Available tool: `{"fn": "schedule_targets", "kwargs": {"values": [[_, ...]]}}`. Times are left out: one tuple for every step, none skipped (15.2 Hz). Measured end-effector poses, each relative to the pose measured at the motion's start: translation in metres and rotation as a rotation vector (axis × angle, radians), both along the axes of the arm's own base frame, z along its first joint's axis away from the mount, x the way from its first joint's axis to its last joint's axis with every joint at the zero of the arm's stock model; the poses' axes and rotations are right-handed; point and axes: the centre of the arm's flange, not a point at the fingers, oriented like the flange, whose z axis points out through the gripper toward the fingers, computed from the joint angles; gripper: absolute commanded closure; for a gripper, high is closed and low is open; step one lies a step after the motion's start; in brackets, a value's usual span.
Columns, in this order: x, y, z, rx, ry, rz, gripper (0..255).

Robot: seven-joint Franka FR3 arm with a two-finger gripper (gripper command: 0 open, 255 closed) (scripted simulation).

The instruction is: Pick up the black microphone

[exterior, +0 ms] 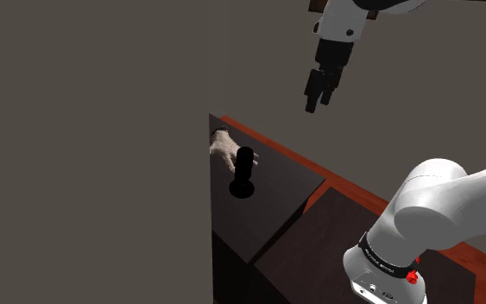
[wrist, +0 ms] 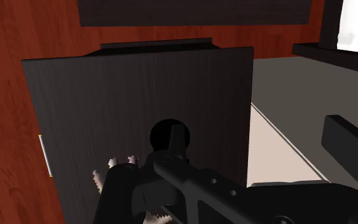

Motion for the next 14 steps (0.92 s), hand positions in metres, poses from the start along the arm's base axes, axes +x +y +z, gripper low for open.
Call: {"fn": "schedule_targets", "kwargs": {"values": [[0.000, 0.000, 0.000, 0.000, 0.000, 0.000, 0], [0.003, -0.001, -0.005, -0.001, 0.000, 0.000, 0], [0.012, 0.000, -0.011, -0.003, 0.000, -0.001, 0], [0.018, -0.001, -0.019, -0.006, -0.001, -0.002, 0], [0.027, 0.000, -0.028, -0.008, -0.001, -0.003, 0], [0.035, -0.005, -0.036, -0.010, -0.003, -0.003, 0], [0.043, -0.006, -0.047, -0.012, -0.003, -0.004, 0], [0.052, -0.007, -0.058, -0.015, -0.004, -0.005, 0], [0.061, -0.008, -0.066, -0.018, -0.006, -0.006, 0], [0.071, -0.010, -0.074, -0.020, -0.007, -0.007, 0], [0.079, -0.011, -0.081, -0.023, -0.008, -0.007, 0], [0.090, -0.009, -0.091, -0.025, -0.009, -0.008, 0], [0.097, -0.011, -0.104, -0.028, -0.009, -0.008, 0], [0.106, -0.012, -0.114, -0.030, -0.011, -0.010, 0]]}}
